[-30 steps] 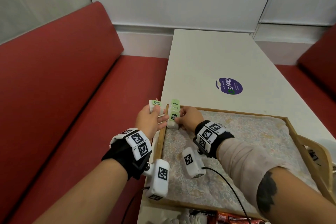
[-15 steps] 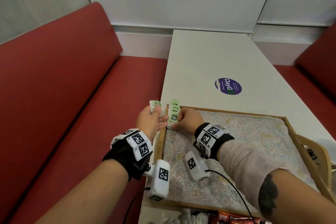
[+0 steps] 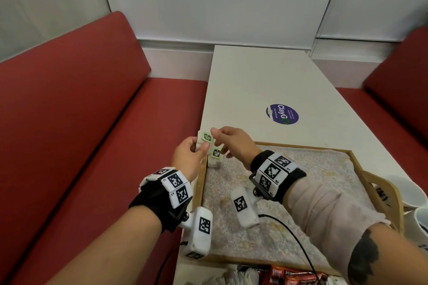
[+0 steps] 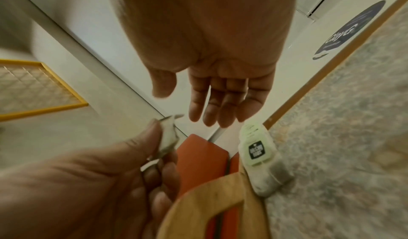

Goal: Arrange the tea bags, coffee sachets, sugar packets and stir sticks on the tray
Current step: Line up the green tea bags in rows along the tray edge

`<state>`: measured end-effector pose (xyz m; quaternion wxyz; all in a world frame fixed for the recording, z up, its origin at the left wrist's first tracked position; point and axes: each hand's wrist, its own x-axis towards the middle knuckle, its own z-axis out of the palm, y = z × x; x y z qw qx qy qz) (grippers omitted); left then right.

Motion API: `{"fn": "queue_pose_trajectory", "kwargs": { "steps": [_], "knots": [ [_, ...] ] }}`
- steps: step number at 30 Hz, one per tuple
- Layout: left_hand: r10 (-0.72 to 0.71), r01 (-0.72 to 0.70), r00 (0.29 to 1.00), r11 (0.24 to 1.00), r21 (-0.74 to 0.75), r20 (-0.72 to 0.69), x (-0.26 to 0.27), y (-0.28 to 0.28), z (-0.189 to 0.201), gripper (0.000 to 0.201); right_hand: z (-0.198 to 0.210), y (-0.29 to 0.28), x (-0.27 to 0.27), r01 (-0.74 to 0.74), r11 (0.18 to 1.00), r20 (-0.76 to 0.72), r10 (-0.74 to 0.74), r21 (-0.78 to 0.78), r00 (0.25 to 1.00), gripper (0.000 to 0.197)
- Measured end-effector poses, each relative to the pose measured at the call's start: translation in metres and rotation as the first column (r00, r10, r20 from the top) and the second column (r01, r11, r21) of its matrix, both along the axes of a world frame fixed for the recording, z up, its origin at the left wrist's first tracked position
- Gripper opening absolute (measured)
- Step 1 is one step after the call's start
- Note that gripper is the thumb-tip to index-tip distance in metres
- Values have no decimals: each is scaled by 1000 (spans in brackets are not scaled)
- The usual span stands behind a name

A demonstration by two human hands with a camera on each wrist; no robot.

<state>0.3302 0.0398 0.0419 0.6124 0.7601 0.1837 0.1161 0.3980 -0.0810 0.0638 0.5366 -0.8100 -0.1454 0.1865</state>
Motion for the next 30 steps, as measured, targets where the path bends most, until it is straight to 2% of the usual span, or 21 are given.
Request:
{"fn": "queue_pose_trajectory", "kwargs": {
  "steps": [3,8,11,14,18,23,30],
  "knots": [
    [3,-3,1000,1000,19,17,0,-3,0,15,1,-1,-2,-31,999,-13,32,29,999,17],
    [-31,32,999,991,128,-9,-2,0,-7,7,-5,-5,-1,31,996,28,-34,87,999,17],
    [-60,78,995,971,228,-84,-2,7,-13,19,-13,-8,1,61,998,56,-62,19,997,16],
    [-62,106,986,952,289,-157,-3,12,-15,30,-27,-10,5,71,995,22,-70,-73,997,15],
    [-66,121,982,940,320,-176,-2,14,-14,23,-42,-8,4,54,989,-61,-63,-136,996,18],
    [-70,127,980,938,321,-184,-3,14,-14,22,-47,-4,1,77,991,-123,-91,-112,988,23],
    [-100,162,974,933,323,-202,-3,18,-14,20,-53,5,10,115,933,-4,-124,-342,992,31]
  ]
}}
